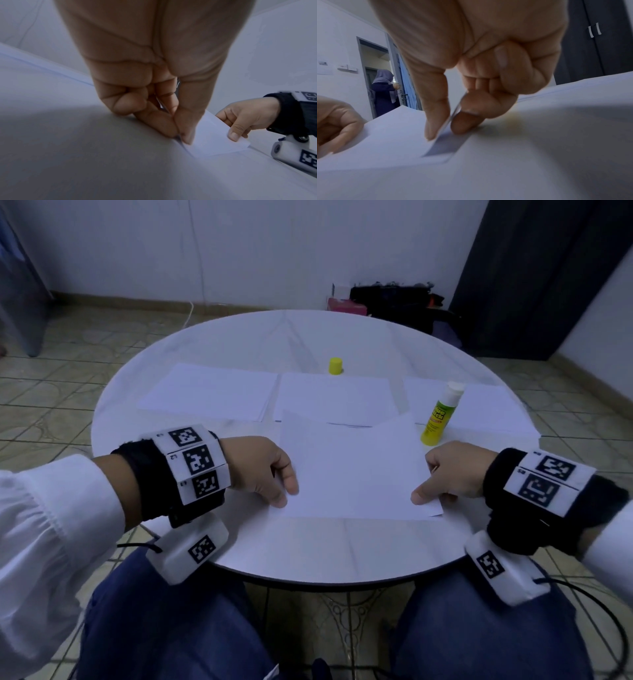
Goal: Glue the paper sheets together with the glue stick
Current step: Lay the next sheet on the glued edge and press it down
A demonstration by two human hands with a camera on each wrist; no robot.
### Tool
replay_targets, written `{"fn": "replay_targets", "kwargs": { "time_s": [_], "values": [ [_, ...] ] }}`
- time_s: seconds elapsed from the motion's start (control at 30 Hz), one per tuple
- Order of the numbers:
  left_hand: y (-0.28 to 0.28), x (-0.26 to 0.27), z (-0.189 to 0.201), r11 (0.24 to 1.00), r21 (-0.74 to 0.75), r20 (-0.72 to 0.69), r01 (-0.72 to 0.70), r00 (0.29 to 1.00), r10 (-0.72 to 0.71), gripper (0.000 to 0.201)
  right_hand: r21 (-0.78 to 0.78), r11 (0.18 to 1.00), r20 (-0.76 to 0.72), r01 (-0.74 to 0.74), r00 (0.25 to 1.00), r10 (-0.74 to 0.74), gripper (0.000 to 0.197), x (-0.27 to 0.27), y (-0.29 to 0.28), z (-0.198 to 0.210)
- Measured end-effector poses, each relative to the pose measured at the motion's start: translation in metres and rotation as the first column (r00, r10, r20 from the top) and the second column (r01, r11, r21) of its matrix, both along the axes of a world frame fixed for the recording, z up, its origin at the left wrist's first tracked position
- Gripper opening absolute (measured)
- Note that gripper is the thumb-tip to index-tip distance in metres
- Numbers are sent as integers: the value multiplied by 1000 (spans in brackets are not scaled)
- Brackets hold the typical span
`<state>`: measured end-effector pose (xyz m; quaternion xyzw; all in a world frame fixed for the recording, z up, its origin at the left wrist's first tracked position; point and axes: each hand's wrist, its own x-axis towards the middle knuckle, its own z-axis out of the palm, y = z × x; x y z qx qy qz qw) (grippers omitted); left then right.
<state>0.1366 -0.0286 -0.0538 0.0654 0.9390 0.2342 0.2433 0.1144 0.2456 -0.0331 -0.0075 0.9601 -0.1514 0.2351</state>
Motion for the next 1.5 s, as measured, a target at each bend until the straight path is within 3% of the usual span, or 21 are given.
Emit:
{"fn": "replay_targets", "kwargs": {
  "time_s": [0.97, 1.5],
  "values": [
    [1, -3, 0, 1000, -3, 19, 3, 1000, -3, 19, -14, 999, 0, -43, 999, 43, 33, 1, 5, -1],
    [1, -4, 0, 1000, -14, 25, 0, 1000, 1, 18, -46, 999, -1, 6, 1000, -6, 33, 1, 9, 1]
  ]
}}
